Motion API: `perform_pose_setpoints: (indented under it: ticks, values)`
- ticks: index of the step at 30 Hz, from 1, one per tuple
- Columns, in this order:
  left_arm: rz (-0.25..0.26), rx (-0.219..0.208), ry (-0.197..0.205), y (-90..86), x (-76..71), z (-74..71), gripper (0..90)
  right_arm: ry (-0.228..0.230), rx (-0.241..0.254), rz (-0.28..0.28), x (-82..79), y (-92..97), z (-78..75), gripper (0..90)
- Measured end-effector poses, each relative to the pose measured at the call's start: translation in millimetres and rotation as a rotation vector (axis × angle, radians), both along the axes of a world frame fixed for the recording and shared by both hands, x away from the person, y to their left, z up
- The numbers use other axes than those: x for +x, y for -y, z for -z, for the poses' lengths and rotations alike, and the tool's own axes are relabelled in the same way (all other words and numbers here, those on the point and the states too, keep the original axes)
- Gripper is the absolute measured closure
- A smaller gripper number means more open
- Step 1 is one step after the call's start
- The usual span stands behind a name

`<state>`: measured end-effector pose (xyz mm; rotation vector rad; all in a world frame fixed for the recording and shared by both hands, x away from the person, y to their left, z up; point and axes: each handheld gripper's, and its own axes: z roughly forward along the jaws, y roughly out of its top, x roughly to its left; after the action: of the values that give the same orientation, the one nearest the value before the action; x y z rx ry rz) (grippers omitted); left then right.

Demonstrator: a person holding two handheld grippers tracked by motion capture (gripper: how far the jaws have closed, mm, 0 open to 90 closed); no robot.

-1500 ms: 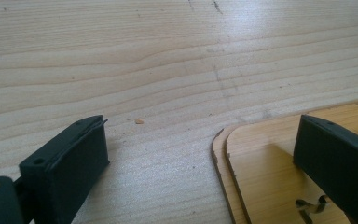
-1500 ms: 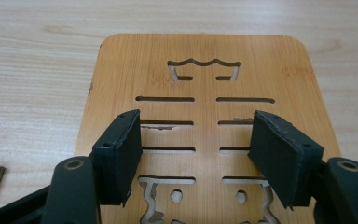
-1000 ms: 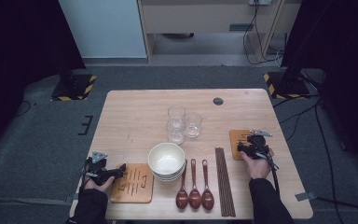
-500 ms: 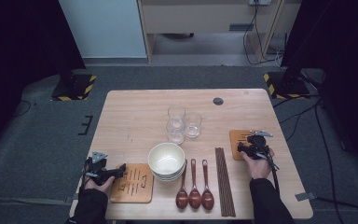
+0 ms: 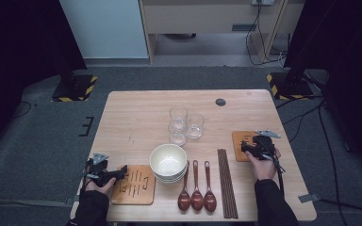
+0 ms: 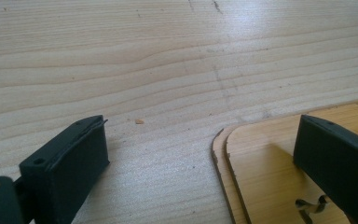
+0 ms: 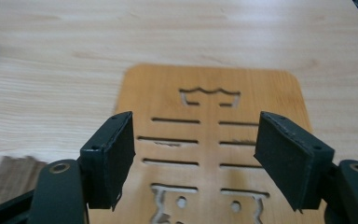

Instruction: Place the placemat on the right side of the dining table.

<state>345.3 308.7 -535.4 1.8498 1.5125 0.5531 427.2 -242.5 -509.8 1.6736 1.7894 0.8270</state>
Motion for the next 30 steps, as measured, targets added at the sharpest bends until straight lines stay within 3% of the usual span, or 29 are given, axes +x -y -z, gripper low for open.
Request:
perform_pose_setpoints:
  ticks: [5, 8, 13, 17, 20, 30]
  values:
    - [-0.008, -0.004, -0.003, -1.8, -1.3, -1.8, 8.3, 0.047, 0.046, -0.083, -5.1, -1.1, -12.9, 26.1]
    - [-0.002, -0.007, -0.01, -2.6, -2.3, -4.3, 12.1, 0.062, 0.05, -0.099, -5.6, -1.1, -15.4, 25.8]
    - [0.021, -0.027, 0.047, -2.7, -6.0, -13.8, 16.5, 0.119, 0.066, -0.153, -8.7, -1.9, -23.2, 24.7]
    - [0.041, -0.055, 0.101, -3.4, -8.5, -22.5, 18.4, 0.139, 0.082, -0.185, -10.7, -3.6, -28.3, 24.9]
    - [0.052, -0.094, 0.116, -3.7, -10.9, -28.9, 20.6, 0.156, 0.09, -0.223, -12.5, -6.7, -34.1, 24.5]
    - [0.089, -0.156, 0.153, -2.6, -16.2, -47.0, 24.7, 0.199, 0.117, -0.315, -17.7, -18.7, -48.5, 24.0]
